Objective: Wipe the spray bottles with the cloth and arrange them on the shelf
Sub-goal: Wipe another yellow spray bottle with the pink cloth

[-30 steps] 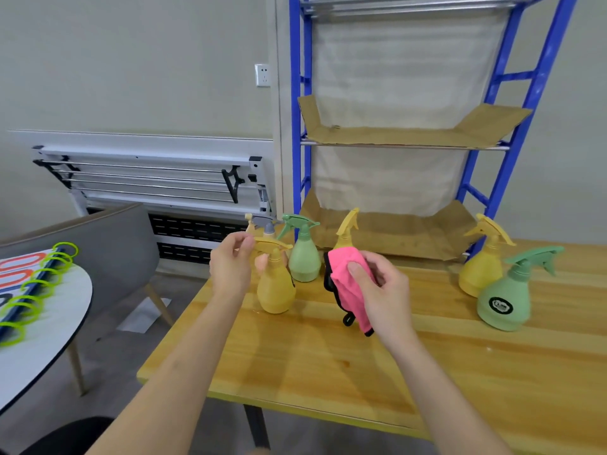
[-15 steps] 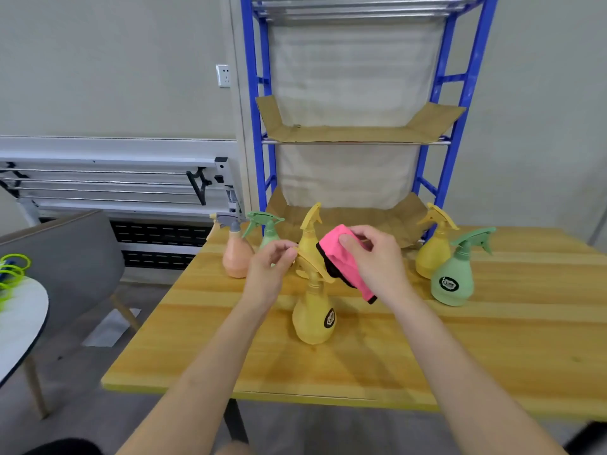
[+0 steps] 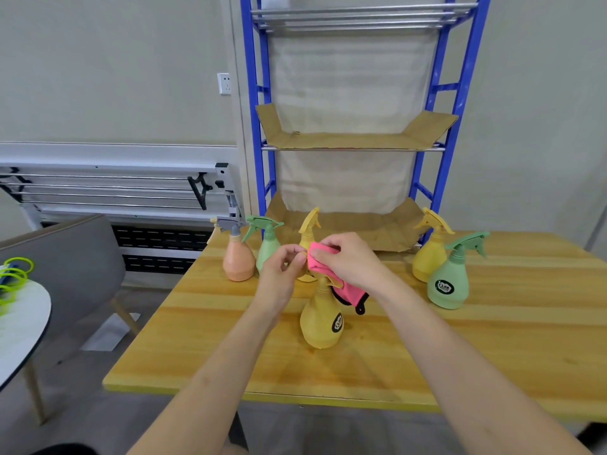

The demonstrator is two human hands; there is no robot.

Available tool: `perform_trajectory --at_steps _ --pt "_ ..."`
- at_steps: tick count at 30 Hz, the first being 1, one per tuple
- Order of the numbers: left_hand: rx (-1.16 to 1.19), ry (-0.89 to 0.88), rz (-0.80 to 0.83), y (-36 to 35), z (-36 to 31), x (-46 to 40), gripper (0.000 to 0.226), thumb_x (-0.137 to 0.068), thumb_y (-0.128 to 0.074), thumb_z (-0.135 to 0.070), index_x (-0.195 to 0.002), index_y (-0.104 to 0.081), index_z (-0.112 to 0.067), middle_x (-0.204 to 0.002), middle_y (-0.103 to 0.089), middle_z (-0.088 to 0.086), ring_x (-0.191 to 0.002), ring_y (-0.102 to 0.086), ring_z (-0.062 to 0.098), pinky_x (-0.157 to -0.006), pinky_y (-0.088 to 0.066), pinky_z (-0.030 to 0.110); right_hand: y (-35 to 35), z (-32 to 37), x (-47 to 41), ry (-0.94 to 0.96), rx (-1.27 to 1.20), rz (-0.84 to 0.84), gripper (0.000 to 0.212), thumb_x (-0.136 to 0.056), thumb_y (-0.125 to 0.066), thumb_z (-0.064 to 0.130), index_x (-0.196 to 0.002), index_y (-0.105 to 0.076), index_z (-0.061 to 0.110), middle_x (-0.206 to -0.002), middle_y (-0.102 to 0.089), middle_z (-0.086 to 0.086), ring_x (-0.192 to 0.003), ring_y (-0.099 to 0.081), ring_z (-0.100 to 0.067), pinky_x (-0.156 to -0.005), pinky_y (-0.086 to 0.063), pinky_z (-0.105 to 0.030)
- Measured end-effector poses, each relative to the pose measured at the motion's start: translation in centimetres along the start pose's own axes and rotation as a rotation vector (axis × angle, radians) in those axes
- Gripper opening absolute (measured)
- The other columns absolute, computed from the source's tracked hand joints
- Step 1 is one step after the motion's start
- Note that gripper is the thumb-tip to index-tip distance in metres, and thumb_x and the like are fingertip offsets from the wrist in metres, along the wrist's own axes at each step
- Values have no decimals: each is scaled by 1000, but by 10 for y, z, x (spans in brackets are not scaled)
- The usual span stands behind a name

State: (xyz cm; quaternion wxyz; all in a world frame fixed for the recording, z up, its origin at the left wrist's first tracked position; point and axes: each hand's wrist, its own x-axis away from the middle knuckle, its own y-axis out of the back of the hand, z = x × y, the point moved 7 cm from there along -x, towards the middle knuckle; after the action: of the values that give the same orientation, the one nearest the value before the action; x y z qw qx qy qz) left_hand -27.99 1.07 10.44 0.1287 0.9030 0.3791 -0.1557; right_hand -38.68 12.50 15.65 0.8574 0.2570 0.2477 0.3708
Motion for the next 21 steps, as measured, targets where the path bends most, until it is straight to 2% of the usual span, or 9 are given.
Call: perform_trajectory --at_steps 2,4,6,8,10,12,14,18,21 --pt "-8 7 9 0 1 0 13 -103 -61 -25 -109 -68 -16 -105 -69 13 -88 -58 10 -83 -48 28 -1 1 3 -1 -17 75 19 -95 -72 36 -94 -79 19 -87 -78 -2 -78 -70 -16 -72 -54 -34" --pt "-8 9 9 0 1 1 14 -103 -60 -25 -109 -67 -16 -105 -68 14 -85 -56 7 -81 -46 22 0 2 8 -10 -23 150 21 -95 -71 33 -89 -78 14 -81 -74 -7 -69 -61 -14 -66 -49 -31" --pt "-9 -7 8 -2 -2 3 14 -103 -59 -23 -110 -66 -13 -100 -66 11 -82 -54 4 -76 -44 14 1 0 11 -31 -12 195 28 -97 -69 29 -76 -68 11 -70 -59 -4 -64 -51 -12 -62 -42 -28" --pt "-6 -27 7 -5 -4 5 12 -103 -59 -20 -109 -66 -12 -98 -64 2 -84 -52 5 -75 -42 13 0 -1 10 -50 -23 202 34 -98 -68 28 -72 -59 8 -69 -49 -3 -61 -44 -13 -60 -38 -27" --pt "-1 -28 4 -6 -4 6 11 -104 -58 -19 -108 -66 -13 -99 -67 1 -86 -53 7 -76 -43 16 -1 1 6 -56 12 162 38 -97 -68 32 -75 -62 2 -67 -52 0 -60 -47 -12 -60 -39 -27" --pt "6 -17 6 -6 -4 5 12 -104 -58 -21 -108 -66 -14 -105 -70 6 -87 -55 9 -78 -46 20 -2 6 3 -54 60 129 36 -97 -70 39 -78 -69 8 -66 -59 6 -59 -51 -9 -59 -41 -25" --pt "13 -14 16 -6 -4 6 12 -104 -57 -22 -109 -66 -15 -106 -70 5 -89 -57 7 -80 -48 20 -2 4 4 -78 -14 145 33 -96 -72 42 -81 -74 13 -65 -64 8 -57 -54 -6 -57 -43 -23" --pt "-1 -28 28 -7 -4 6 9 -104 -56 -19 -108 -63 -14 -93 -61 -6 -80 -51 3 -76 -43 17 0 -8 9 -110 -121 194 31 -96 -73 43 -83 -76 15 -65 -66 6 -60 -56 -9 -62 -46 -27" --pt "24 -26 31 -7 -3 7 9 -104 -56 -17 -110 -61 -12 -89 -59 -9 -76 -52 -1 -74 -44 13 4 -14 16 -113 -98 197 29 -95 -73 44 -90 -77 16 -73 -71 7 -65 -62 -7 -63 -49 -22"
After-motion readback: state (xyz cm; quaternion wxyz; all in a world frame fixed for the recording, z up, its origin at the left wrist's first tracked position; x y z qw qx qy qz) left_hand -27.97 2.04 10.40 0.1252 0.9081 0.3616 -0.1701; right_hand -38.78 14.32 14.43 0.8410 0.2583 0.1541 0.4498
